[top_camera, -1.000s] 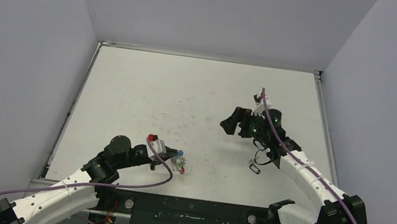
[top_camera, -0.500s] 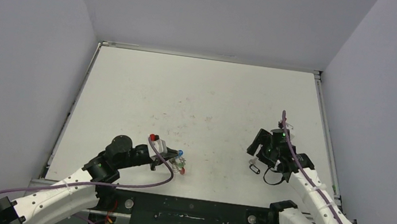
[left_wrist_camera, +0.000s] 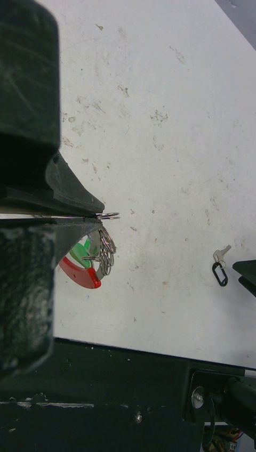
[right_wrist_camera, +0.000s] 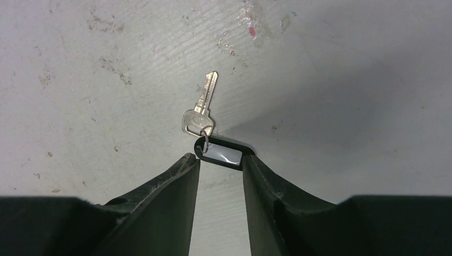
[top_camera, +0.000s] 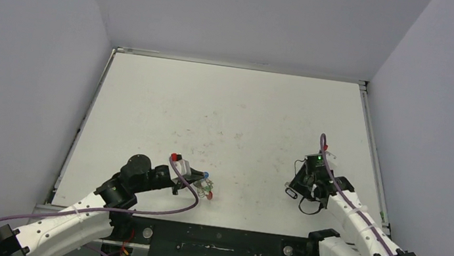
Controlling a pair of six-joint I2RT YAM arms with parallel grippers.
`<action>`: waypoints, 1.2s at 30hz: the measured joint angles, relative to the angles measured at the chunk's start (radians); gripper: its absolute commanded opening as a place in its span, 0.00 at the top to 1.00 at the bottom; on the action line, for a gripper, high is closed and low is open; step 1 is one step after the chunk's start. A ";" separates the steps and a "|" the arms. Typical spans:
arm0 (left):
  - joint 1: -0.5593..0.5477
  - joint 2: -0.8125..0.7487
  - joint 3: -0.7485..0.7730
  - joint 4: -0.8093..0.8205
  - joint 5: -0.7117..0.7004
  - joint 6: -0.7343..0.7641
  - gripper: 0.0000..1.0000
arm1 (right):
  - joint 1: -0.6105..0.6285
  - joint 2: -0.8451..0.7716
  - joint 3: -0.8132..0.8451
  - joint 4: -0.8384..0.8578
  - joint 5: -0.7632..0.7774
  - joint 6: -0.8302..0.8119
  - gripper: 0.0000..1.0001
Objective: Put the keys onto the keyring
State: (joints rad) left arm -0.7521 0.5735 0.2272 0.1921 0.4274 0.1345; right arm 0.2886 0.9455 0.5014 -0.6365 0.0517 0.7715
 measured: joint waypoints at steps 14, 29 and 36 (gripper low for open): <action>0.000 0.000 0.000 0.000 0.006 0.001 1.00 | -0.008 0.136 0.000 0.100 -0.049 -0.015 0.72; 0.000 0.000 0.000 0.000 0.011 0.002 1.00 | -0.010 0.195 0.024 0.111 -0.101 -0.065 1.00; 0.000 0.000 0.000 0.000 0.015 0.003 1.00 | -0.013 0.156 0.106 0.059 -0.077 -0.150 1.00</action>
State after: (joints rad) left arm -0.7521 0.5735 0.2268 0.1921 0.4423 0.1379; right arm 0.2752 1.1011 0.6071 -0.5777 -0.0250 0.6212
